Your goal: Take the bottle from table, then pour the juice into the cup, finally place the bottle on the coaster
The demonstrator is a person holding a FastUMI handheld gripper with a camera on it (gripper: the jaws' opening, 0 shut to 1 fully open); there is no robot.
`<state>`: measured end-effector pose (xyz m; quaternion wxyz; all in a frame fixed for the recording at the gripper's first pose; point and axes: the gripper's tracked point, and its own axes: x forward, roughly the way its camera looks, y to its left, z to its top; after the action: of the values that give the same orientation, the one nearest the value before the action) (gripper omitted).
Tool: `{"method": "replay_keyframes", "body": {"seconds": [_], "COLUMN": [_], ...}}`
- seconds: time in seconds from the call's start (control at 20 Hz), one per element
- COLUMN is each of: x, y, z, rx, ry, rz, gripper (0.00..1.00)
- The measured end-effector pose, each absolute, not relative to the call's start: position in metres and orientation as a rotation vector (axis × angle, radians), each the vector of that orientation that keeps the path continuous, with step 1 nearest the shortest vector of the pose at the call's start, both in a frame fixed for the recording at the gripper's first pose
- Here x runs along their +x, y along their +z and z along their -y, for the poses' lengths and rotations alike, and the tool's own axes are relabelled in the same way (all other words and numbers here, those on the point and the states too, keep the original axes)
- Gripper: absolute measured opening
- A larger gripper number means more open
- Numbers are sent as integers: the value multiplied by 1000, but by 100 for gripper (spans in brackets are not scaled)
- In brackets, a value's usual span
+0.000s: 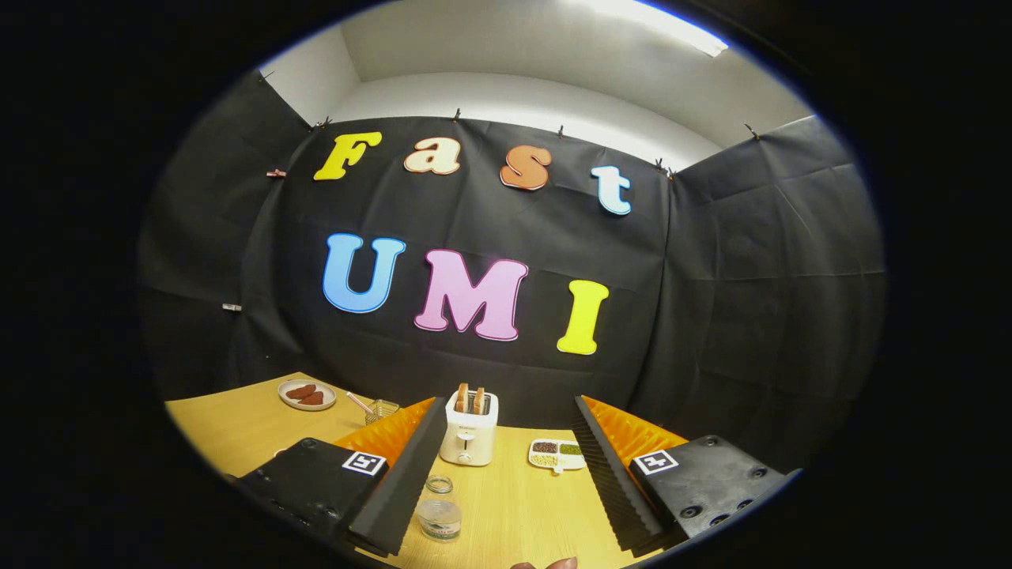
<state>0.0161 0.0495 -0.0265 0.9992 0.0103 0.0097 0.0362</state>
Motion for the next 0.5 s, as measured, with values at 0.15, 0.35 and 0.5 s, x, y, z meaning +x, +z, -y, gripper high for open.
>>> {"method": "replay_keyframes", "body": {"seconds": [0.15, 0.35, 0.5], "x": [18, 19, 21], "y": [-46, -97, -141], "z": [-65, -85, -101], "rx": [45, 58, 83], "ry": [101, 139, 170], "rz": [-28, -58, -96], "gripper": [97, 97, 97]}}
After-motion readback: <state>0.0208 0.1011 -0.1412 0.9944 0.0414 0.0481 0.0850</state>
